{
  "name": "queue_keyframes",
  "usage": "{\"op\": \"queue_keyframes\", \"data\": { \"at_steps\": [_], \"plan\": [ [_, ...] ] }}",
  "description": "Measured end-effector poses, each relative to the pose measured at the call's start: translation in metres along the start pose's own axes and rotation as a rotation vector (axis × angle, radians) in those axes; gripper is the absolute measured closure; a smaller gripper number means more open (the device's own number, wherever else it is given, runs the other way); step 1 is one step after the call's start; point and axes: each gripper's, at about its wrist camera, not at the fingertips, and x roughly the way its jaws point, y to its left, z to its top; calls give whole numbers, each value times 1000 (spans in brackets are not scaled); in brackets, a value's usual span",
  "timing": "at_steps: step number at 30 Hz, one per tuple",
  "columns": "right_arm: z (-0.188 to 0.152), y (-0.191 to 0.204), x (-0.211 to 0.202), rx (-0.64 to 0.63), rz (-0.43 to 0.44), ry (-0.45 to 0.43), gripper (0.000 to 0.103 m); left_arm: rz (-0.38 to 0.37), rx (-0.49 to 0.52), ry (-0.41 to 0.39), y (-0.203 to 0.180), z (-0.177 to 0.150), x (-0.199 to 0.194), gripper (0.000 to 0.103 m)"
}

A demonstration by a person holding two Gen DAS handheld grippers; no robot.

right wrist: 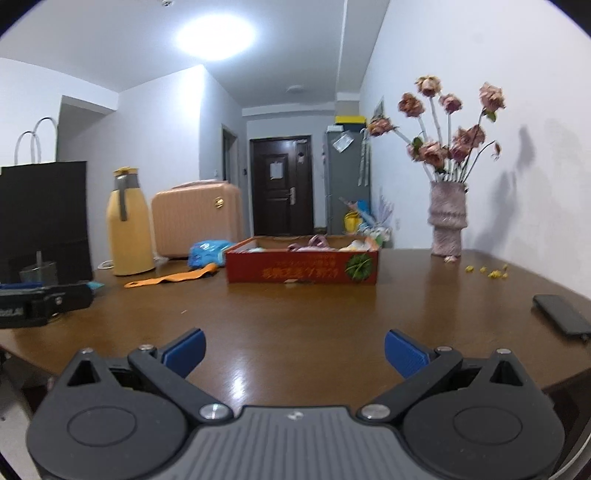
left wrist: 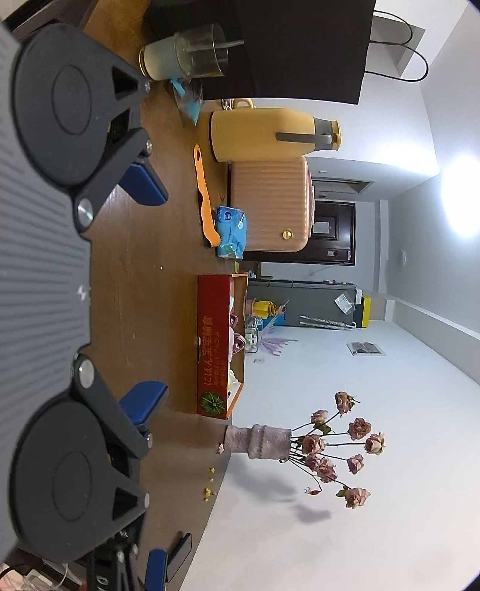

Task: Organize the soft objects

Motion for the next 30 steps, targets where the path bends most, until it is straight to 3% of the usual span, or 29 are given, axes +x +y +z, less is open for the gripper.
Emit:
{"op": "queue_keyframes", "data": {
  "at_steps": [5,30],
  "plan": [
    [2,14,-1,-49,6,-17,0,-16,-13,-4,2,1,-3,0],
    [3,12,0,-17,1,-15,0,-13,3,6,0,0,-1,0]
  ]
}}
